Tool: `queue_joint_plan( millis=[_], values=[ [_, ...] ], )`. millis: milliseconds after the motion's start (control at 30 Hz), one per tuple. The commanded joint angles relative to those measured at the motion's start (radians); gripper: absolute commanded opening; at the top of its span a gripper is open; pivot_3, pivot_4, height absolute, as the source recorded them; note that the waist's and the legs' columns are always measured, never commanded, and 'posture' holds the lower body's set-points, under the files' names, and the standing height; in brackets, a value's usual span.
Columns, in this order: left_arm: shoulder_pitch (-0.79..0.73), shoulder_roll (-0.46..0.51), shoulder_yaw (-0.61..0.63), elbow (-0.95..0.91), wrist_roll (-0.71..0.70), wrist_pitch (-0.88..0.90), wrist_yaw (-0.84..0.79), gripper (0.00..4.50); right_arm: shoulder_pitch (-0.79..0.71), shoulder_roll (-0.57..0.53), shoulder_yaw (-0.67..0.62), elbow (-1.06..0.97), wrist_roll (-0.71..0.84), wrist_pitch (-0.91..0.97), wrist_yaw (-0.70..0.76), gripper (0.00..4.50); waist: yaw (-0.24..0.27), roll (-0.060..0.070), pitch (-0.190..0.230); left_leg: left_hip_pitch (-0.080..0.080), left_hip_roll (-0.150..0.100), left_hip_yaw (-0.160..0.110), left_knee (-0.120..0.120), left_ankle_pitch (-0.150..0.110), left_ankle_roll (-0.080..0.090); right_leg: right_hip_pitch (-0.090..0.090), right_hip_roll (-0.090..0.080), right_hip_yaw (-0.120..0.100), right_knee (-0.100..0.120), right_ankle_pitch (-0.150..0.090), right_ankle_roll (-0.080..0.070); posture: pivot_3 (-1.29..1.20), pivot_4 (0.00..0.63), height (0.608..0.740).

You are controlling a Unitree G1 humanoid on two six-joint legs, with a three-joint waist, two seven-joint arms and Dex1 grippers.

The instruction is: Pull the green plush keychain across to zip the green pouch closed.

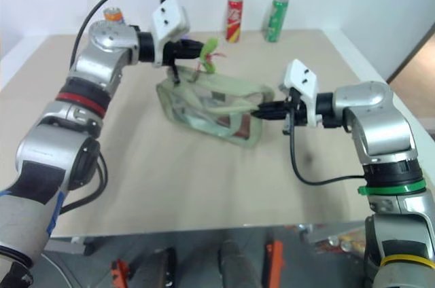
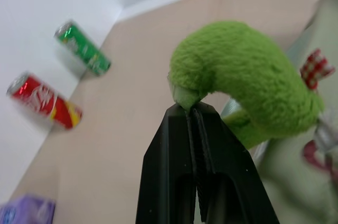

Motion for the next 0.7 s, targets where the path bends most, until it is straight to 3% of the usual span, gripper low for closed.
queue_joint_plan(
  millis=[33,200,600,667,700],
  values=[
    [-0.004,0.004,0.011,-0.016,0.003,-0.004,0.001,0.03,-0.012,0.008,-0.004,-0.017,0.011,-0.01,-0.001,0.0,0.0,0.0,0.0,0.0,0.0,0.0,0.0,0.0,0.0,0.0,0.0,0.0,0.0,0.0,0.0,0.0,0.15,0.74],
    [0.003,-0.011,0.018,-0.034,-0.009,0.008,-0.012,0.03,-0.017,0.013,-0.002,-0.012,0.01,-0.011,-0.003,0.0,-0.001,0.0,0.0,0.0,0.0,-0.001,0.0,0.0,0.0,0.0,0.0,-0.001,0.0,0.0,0.0,0.0,0.15,0.74],
    [-0.01,-0.036,0.078,-0.082,-0.092,0.07,-0.054,3.94,-0.021,0.009,-0.002,-0.009,0.007,-0.011,0.0,0.0,-0.002,0.0,0.0,0.0,0.0,-0.001,0.0,0.0,0.0,0.0,0.0,-0.001,0.0,0.0,0.0,0.0,0.15,0.74],
    [-0.008,-0.041,0.076,-0.092,-0.093,0.073,-0.058,4.47,-0.025,0.01,-0.001,-0.007,0.006,-0.012,0.0,0.0,-0.002,0.0,0.0,0.0,0.0,-0.001,0.0,0.0,0.0,0.0,0.0,-0.001,0.0,0.0,0.0,0.0,0.15,0.74],
    [-0.008,-0.042,0.075,-0.095,-0.094,0.075,-0.057,4.47,-0.027,0.012,0.0,-0.005,0.005,-0.013,0.0,0.0,-0.002,0.0,0.0,0.0,0.0,-0.001,0.0,0.0,0.0,0.0,0.0,-0.001,0.0,0.0,0.0,0.0,0.15,0.74]
  ],
)
